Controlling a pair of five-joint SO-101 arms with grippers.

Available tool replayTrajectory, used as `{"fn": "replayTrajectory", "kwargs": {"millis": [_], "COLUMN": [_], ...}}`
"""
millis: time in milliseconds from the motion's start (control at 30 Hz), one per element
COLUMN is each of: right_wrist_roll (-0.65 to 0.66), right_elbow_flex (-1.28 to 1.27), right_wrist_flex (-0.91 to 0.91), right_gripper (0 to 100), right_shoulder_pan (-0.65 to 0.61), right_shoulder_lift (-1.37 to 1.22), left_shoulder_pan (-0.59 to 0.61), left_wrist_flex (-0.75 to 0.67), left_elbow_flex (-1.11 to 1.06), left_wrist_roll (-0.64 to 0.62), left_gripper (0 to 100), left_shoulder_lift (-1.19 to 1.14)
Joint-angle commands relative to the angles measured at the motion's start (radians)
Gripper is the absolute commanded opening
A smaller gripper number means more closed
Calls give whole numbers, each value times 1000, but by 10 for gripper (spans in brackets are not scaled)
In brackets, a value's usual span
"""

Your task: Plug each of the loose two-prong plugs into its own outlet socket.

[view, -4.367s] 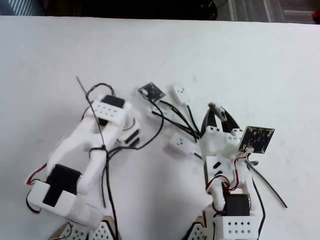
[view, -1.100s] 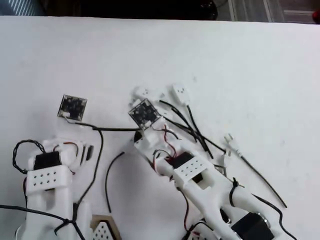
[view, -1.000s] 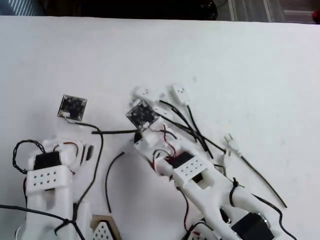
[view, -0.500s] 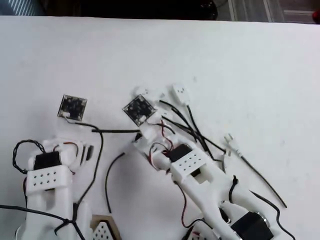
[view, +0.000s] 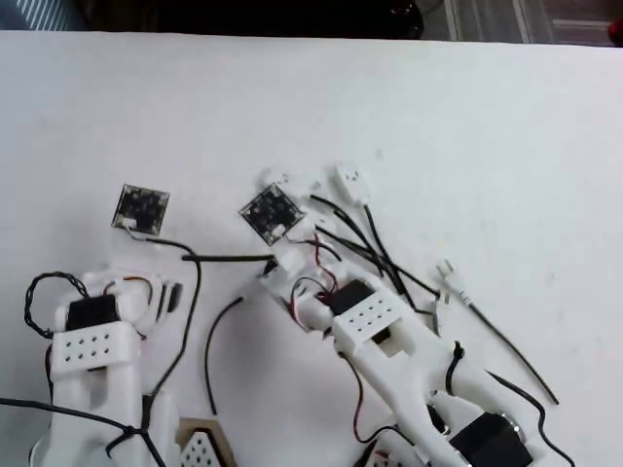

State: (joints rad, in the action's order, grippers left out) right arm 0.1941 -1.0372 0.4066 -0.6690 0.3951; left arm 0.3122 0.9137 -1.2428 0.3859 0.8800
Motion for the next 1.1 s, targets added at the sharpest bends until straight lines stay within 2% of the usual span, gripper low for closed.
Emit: {"fn": "replayTrajectory", "kwargs": {"millis": [0, 300, 433, 600, 1067], "right_wrist_roll": [-5, -12, -81, -98, -97], "right_elbow_flex": [25, 64, 195, 302, 299], "right_wrist_flex": [36, 47, 185, 323, 323], "right_gripper": [17, 17, 17, 17, 17], "right_shoulder_pan": [-1, 2, 12, 10, 8], "right_shoulder_lift": [-5, -58, -122, -140, -288], "left_shoulder_pan": [5, 5, 7, 7, 7], "left_wrist_flex": [-23, -23, -23, -23, -23], "left_elbow_flex": [-6, -6, -6, -6, -8], "left_wrist_roll": [-3, -3, -3, -3, -3], "left_gripper": [226, 226, 226, 226, 226], "left_shoulder_lift": [22, 22, 22, 22, 22]}}
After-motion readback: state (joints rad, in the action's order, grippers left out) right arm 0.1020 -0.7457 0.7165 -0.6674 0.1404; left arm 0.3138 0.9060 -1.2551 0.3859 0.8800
